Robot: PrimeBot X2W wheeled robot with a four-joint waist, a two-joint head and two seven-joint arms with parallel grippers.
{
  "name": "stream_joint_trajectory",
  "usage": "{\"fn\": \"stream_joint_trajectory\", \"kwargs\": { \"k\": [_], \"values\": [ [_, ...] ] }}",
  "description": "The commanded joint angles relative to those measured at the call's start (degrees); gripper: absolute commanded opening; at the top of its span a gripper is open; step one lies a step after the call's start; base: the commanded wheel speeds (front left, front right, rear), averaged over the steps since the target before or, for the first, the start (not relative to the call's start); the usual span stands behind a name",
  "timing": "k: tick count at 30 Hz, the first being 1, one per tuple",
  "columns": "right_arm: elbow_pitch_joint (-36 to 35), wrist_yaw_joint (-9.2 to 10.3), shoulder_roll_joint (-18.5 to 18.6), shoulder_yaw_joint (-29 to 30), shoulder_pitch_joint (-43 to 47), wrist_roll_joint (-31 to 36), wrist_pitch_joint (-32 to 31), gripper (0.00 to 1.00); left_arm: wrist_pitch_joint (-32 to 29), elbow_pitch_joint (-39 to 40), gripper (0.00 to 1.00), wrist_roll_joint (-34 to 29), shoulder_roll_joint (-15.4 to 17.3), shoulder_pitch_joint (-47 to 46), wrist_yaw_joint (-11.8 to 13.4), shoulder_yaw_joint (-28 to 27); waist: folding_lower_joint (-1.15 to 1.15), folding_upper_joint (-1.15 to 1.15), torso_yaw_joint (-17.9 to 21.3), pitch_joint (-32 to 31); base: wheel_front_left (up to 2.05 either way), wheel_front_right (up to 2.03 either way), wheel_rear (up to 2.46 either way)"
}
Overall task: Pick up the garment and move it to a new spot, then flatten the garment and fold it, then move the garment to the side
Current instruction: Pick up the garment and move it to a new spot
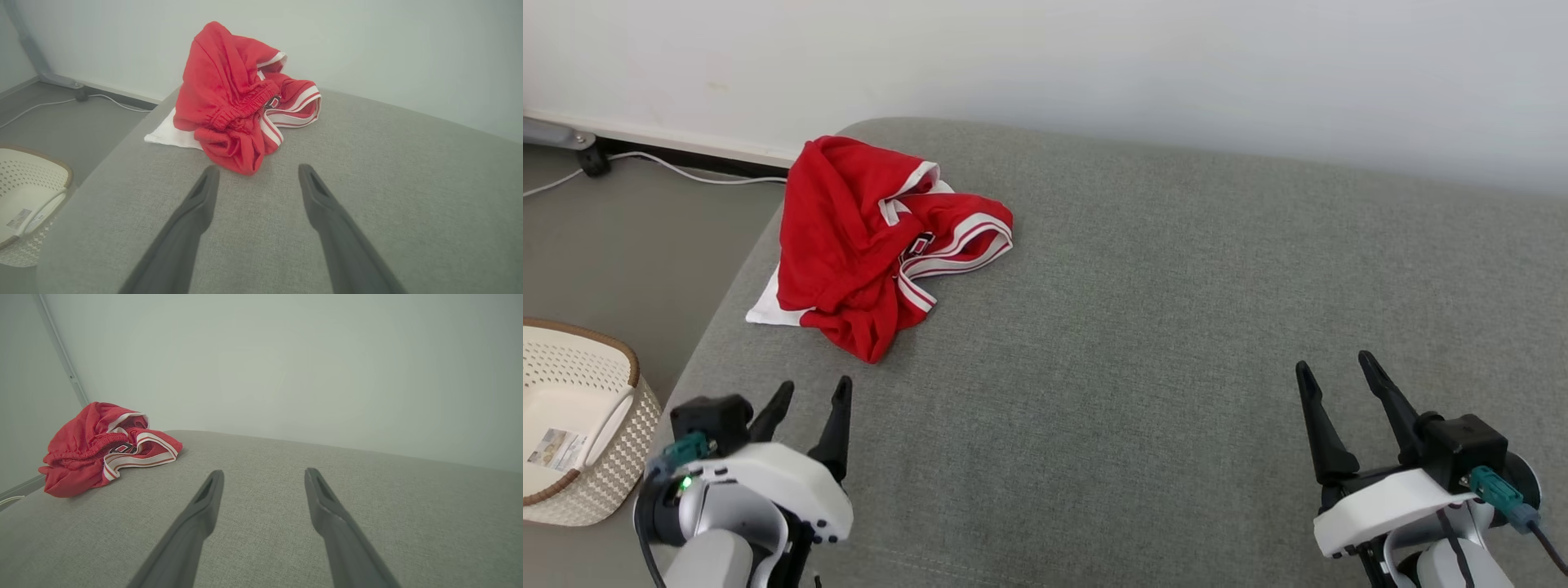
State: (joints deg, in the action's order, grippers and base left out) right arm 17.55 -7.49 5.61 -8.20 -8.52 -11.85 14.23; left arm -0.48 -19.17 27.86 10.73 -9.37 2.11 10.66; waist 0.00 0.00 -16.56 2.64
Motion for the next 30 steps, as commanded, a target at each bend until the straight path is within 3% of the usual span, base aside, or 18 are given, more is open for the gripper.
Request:
{"fn": "stream_joint_trajectory", "kwargs": {
  "k": [1, 12, 30],
  "values": [
    [-1.5, 0.00, 0.8, -1.6, -2.5, 1.3, 0.8, 1.00, -1.2, 0.0, 1.00, 0.9, 1.9, -5.8, -1.2, -2.0, 0.00, 0.00, 0.9, 1.5, 0.00, 0.00, 0.00],
    [-3.1, 0.00, 0.8, -1.9, -5.6, 3.5, 0.8, 1.00, -9.1, -9.2, 1.00, 5.8, 6.5, -20.9, -6.9, -3.3, 0.00, 0.00, 5.1, 8.6, 0.00, 0.00, 0.00],
    [-4.8, 0.00, -0.6, -2.6, -10.8, 4.4, 0.8, 1.00, -20.8, -25.5, 1.00, 13.5, 20.4, -38.6, -9.5, -6.3, 0.00, 0.00, 14.1, 19.9, 0.00, 0.00, 0.00]
  ]
}}
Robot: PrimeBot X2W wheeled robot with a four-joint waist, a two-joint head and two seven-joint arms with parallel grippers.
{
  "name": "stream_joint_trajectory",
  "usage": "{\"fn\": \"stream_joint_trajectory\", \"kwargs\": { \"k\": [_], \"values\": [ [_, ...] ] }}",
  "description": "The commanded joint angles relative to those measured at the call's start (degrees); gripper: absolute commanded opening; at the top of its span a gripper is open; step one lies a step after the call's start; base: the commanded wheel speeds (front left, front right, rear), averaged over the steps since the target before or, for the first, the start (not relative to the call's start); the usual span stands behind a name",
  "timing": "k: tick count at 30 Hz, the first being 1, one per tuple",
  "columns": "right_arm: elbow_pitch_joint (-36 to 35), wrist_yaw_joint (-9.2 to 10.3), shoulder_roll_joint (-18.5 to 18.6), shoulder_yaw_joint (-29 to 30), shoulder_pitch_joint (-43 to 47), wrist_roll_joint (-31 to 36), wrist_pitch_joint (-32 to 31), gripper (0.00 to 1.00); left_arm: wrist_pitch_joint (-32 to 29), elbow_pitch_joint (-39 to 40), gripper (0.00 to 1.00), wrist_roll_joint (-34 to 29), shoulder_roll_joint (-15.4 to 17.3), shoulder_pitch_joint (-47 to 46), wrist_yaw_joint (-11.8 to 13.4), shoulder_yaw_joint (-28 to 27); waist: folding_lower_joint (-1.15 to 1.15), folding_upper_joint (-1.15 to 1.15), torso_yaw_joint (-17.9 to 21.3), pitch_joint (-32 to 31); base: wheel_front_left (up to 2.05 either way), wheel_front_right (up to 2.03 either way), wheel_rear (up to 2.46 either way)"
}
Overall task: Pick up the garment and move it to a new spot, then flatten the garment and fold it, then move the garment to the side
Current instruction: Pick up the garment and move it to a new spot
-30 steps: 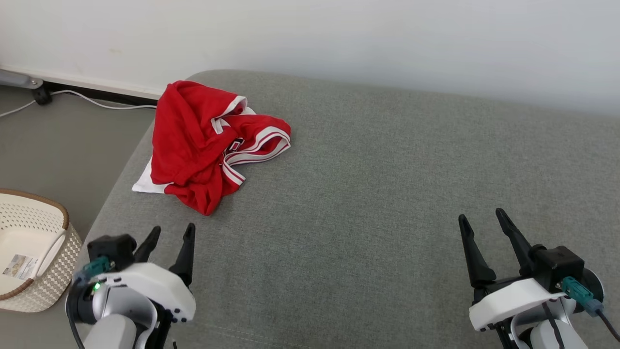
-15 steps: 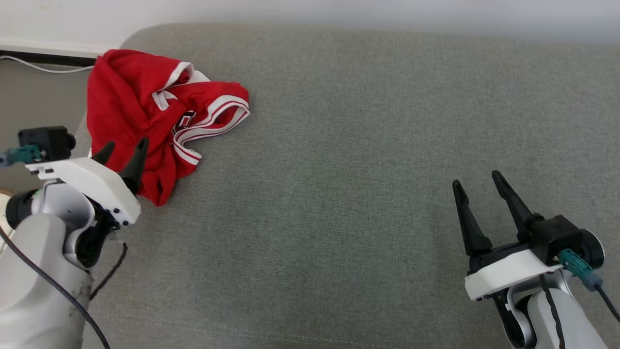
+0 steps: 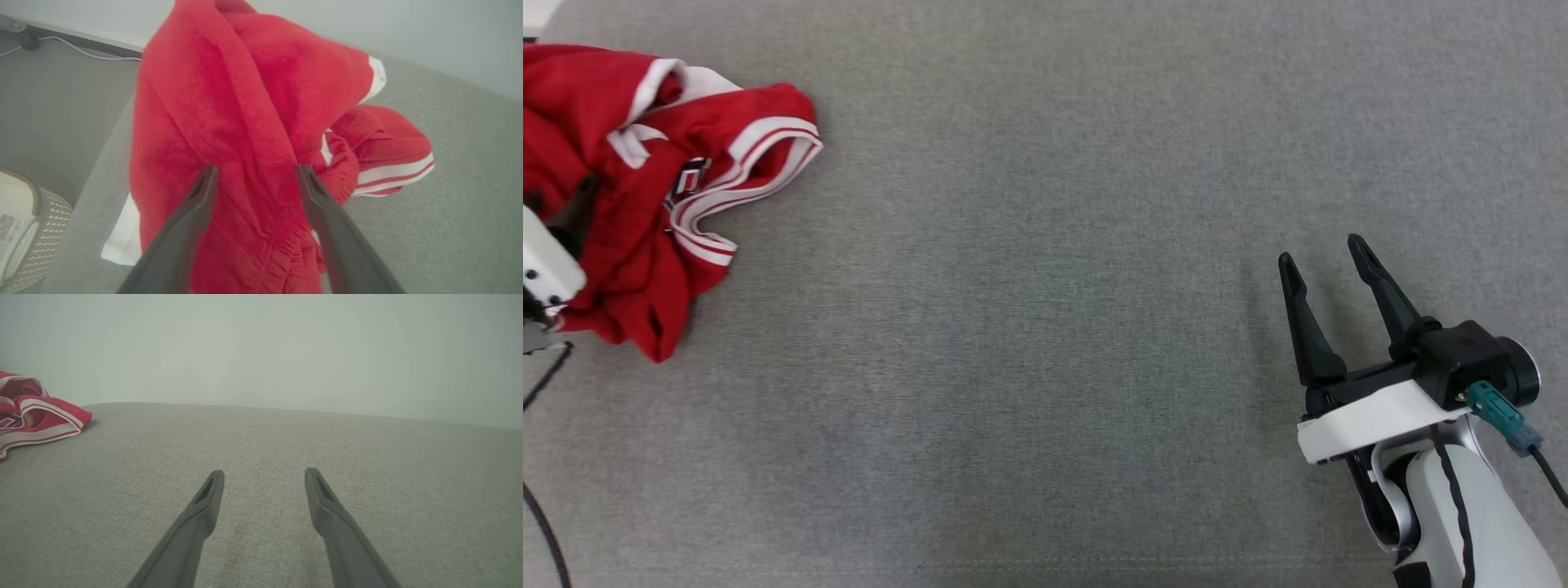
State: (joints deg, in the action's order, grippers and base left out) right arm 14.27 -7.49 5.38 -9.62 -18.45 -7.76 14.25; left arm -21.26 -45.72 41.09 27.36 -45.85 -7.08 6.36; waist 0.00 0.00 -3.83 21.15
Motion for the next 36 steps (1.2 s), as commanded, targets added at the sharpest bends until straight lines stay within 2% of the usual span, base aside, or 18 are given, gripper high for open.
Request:
{"fn": "stream_joint_trajectory", "kwargs": {
  "k": [1, 4, 8, 10, 11, 24, 36],
  "values": [
    [-1.6, 0.00, -0.4, -1.2, -1.1, 0.4, 0.7, 1.00, -0.5, 0.2, 1.00, 0.5, 4.5, -2.7, -0.3, -2.0, 0.00, 0.00, 1.7, 1.9, 0.00, 0.00, 0.00],
    [-1.8, 0.00, -0.4, -1.0, -1.5, 0.5, 0.7, 1.00, -1.4, -1.7, 1.00, 0.9, 6.0, -4.2, -0.3, -1.6, 0.00, 0.00, 2.4, 2.9, 0.00, 0.00, 0.00],
    [-1.9, 0.00, -0.4, -0.7, -1.6, 0.5, 0.7, 1.00, -2.0, -3.8, 1.00, 1.8, 6.4, -5.5, -0.4, -1.1, 0.00, 0.00, 2.5, 3.4, 0.00, 0.00, 0.00],
    [-1.9, 0.00, -0.4, -0.5, -1.7, 0.5, 0.7, 1.00, -2.1, -4.2, 0.05, 2.5, 6.0, -6.0, -0.4, -0.8, 0.00, 0.00, 2.4, 3.5, 0.00, 0.00, 0.00],
    [-1.9, 0.00, -0.4, -0.5, -1.8, 0.5, 0.7, 1.00, -2.1, -4.1, 0.00, 2.7, 5.9, -6.1, -0.4, -0.4, 0.00, 0.00, 2.3, 3.5, 0.00, 0.00, 0.00],
    [-1.8, 0.00, 0.0, 0.2, -1.7, 0.5, 0.7, 1.00, 2.0, 1.2, 0.00, 7.0, 5.8, -6.1, -0.4, 2.8, 0.00, 0.00, 0.1, 2.3, 0.00, 0.00, 0.00],
    [-1.2, 0.00, -0.3, 1.4, -1.0, 0.1, 0.7, 1.00, 8.1, 15.6, 0.00, 9.5, 6.7, -1.5, -0.4, 6.9, 0.00, 0.00, -1.9, -1.3, 0.00, 0.00, 0.00]
  ]
}}
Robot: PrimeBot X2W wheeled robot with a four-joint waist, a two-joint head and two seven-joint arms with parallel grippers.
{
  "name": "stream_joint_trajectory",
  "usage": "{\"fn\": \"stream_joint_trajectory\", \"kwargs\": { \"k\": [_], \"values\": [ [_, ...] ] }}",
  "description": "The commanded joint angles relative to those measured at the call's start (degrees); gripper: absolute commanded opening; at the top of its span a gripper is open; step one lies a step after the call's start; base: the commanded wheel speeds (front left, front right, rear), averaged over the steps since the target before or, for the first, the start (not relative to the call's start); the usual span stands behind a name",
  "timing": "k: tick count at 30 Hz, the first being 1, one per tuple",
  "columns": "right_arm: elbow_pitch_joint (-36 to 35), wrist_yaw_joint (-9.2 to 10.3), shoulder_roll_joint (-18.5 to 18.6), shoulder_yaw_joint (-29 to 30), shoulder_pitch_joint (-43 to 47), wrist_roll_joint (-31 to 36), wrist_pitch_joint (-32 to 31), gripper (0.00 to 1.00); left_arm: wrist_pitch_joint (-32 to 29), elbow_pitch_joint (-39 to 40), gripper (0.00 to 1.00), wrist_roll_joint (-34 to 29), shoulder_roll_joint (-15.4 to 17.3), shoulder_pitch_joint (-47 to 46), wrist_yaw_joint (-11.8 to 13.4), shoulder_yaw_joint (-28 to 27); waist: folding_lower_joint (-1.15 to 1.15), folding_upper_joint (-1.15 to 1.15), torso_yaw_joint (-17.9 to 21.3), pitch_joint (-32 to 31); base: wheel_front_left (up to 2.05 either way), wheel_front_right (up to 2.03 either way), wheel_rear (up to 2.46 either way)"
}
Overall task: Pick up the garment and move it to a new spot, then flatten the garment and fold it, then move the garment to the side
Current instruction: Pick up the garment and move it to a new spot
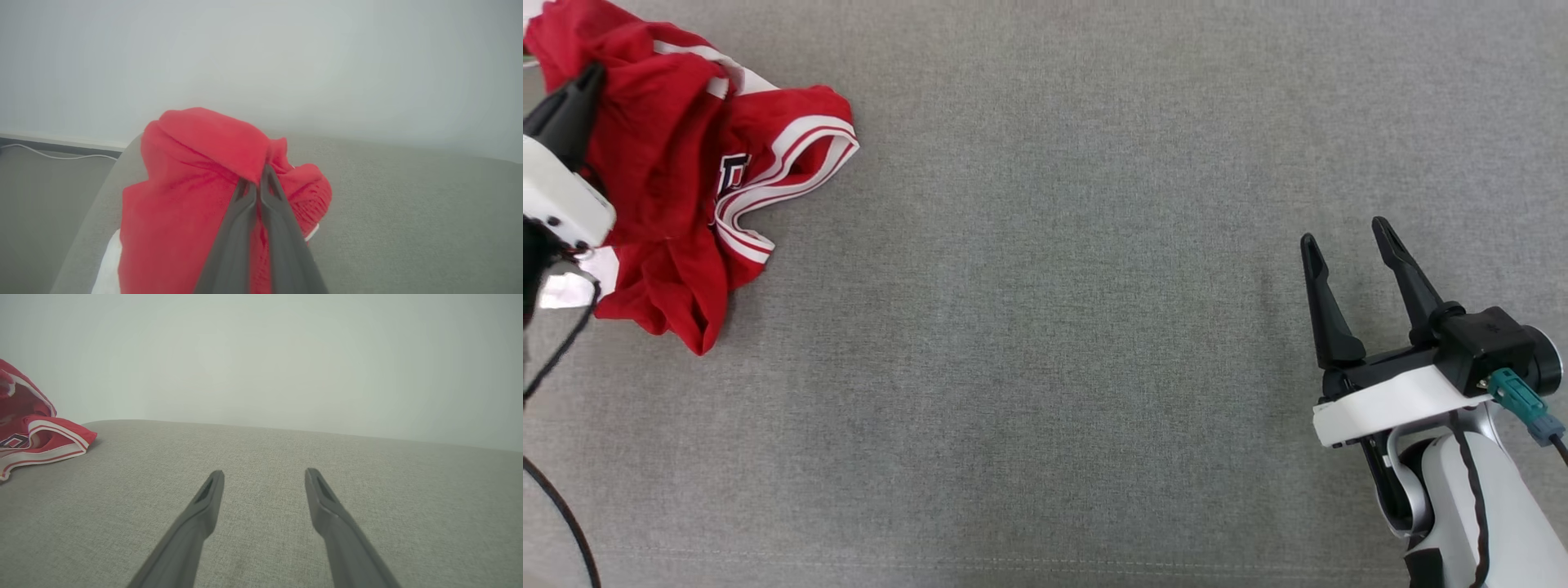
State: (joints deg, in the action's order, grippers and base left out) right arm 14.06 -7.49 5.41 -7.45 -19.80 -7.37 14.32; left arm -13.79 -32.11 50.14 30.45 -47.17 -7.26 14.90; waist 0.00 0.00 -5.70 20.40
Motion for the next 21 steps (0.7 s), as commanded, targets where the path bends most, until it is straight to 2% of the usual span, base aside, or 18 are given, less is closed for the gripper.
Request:
{"fn": "stream_joint_trajectory", "kwargs": {
  "k": [1, 6, 14, 21],
  "values": [
    [-1.0, 0.00, -0.3, -0.7, 0.4, -0.4, 0.7, 1.00, 1.1, 3.4, 0.00, 0.6, 3.3, 0.6, -0.2, -1.4, 0.00, 0.00, -0.1, -0.9, 0.00, 0.00, 0.00],
    [-0.9, 0.00, -0.7, 0.7, 1.1, -0.8, 0.7, 1.00, 2.3, 10.0, 0.00, 1.3, 0.3, 5.5, -0.2, 0.8, 0.00, 0.00, 0.1, -2.8, 0.00, 0.00, 0.00],
    [-0.8, 0.00, -1.5, 2.1, 3.5, -1.1, 0.7, 1.00, 3.5, 16.5, 0.00, -0.4, -6.9, 12.8, 1.2, 7.2, 0.00, 0.00, 2.2, -6.3, 0.00, 0.00, 0.00],
    [-1.2, 0.00, -2.0, 3.6, 5.2, -1.1, 0.7, 1.00, 4.1, 19.1, 0.00, -1.5, -14.1, 15.5, 1.7, 13.2, 0.00, 0.00, 5.1, -7.6, 0.00, 0.00, 0.00]
  ]
}}
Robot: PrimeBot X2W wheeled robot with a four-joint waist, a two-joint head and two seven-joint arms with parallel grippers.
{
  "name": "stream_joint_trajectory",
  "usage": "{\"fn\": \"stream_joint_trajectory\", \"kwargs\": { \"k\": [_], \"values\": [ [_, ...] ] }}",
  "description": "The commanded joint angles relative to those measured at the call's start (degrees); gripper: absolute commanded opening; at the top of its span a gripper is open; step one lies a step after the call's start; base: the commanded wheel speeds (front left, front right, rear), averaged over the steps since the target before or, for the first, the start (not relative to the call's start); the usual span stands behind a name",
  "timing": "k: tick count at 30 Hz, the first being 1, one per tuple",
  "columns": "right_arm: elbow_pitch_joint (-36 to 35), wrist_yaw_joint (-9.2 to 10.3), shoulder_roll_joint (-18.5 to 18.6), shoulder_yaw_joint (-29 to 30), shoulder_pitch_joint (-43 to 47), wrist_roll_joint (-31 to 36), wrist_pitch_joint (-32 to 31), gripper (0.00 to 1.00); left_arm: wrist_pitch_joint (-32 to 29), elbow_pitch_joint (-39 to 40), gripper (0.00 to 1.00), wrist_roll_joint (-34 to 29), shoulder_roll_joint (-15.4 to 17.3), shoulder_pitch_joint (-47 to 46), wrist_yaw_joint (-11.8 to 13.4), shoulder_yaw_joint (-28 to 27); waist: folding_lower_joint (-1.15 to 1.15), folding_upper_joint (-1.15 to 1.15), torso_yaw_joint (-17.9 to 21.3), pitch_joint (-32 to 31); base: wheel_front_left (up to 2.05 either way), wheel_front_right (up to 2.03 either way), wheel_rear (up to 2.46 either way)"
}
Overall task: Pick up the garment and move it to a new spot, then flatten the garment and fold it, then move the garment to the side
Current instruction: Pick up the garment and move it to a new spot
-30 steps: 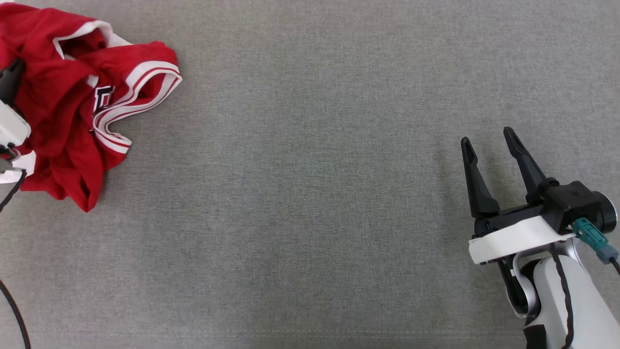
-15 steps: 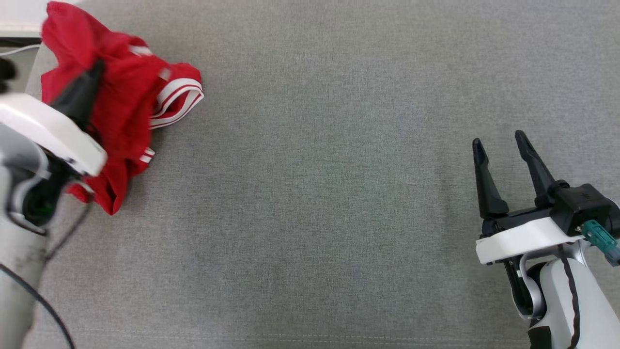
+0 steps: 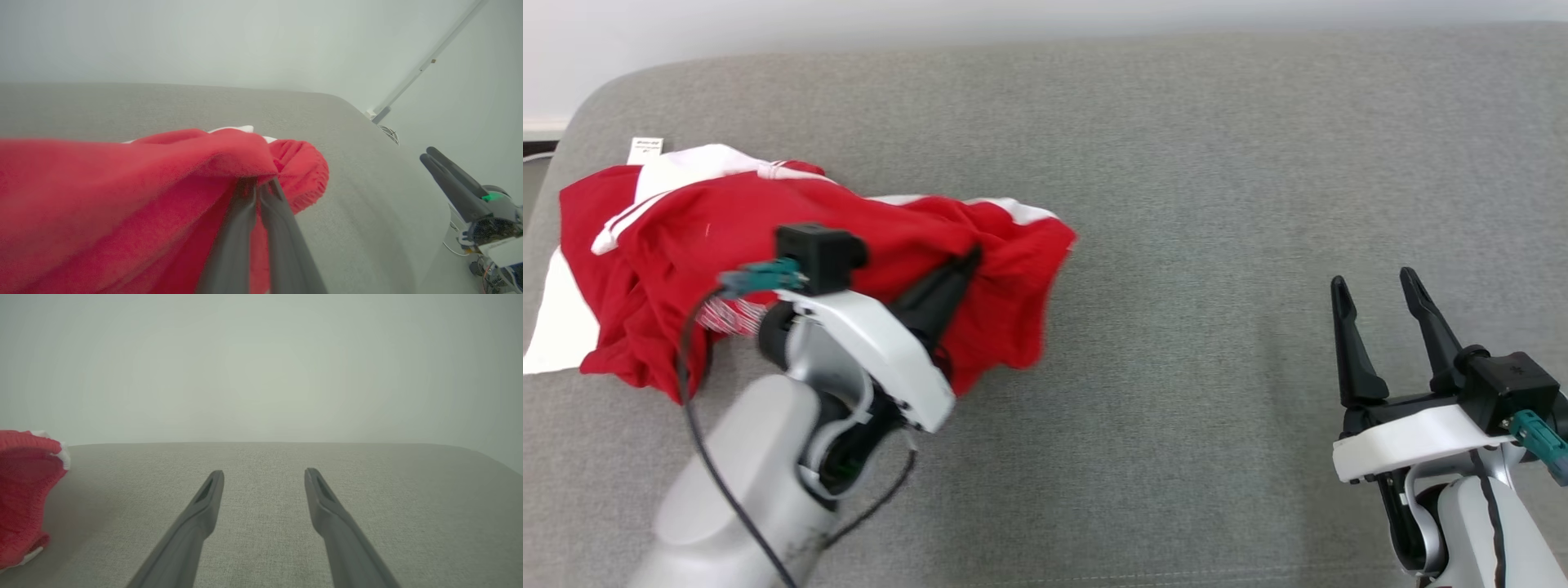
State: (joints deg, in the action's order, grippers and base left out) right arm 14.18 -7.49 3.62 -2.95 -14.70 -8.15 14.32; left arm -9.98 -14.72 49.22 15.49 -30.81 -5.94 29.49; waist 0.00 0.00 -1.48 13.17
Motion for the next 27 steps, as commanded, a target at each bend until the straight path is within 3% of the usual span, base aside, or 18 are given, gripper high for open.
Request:
{"fn": "stream_joint_trajectory", "kwargs": {
  "k": [1, 9, 14, 21, 27],
  "values": [
    [-1.4, 0.00, -0.2, -0.8, 0.2, -0.4, 0.7, 1.00, 0.3, 1.7, 0.00, -0.7, -0.2, -0.8, 0.4, -0.4, 0.00, 0.00, 1.4, -0.3, 0.00, 0.00, 0.00],
    [-1.6, 0.00, -0.5, -0.1, -0.2, -0.2, 0.7, 1.00, 0.4, -1.8, 0.00, -2.9, -7.3, -3.4, 0.0, 5.7, 0.00, 0.00, 6.3, 0.3, 0.00, 0.00, 0.00],
    [-1.6, 0.00, -0.6, -0.3, -0.5, -0.4, 0.7, 1.00, 1.4, -4.8, 0.00, -3.7, -9.8, -6.3, -0.3, 7.6, 0.00, 0.00, 9.5, 0.8, 0.00, 0.00, 0.00],
    [-1.3, 0.00, -0.7, -1.2, -0.7, -1.1, 0.7, 1.00, 4.8, -11.2, 0.00, -4.9, -12.1, -11.6, 0.2, 10.2, 0.00, 0.00, 14.4, 2.3, 0.00, 0.00, 0.00],
    [-1.2, 0.00, -0.7, -1.7, -0.8, -2.2, 0.7, 1.00, 6.1, -16.8, 0.00, -2.4, -12.6, -10.5, -0.3, 14.8, 0.00, 0.00, 15.6, 4.0, 0.00, 0.00, 0.00]
  ]
}}
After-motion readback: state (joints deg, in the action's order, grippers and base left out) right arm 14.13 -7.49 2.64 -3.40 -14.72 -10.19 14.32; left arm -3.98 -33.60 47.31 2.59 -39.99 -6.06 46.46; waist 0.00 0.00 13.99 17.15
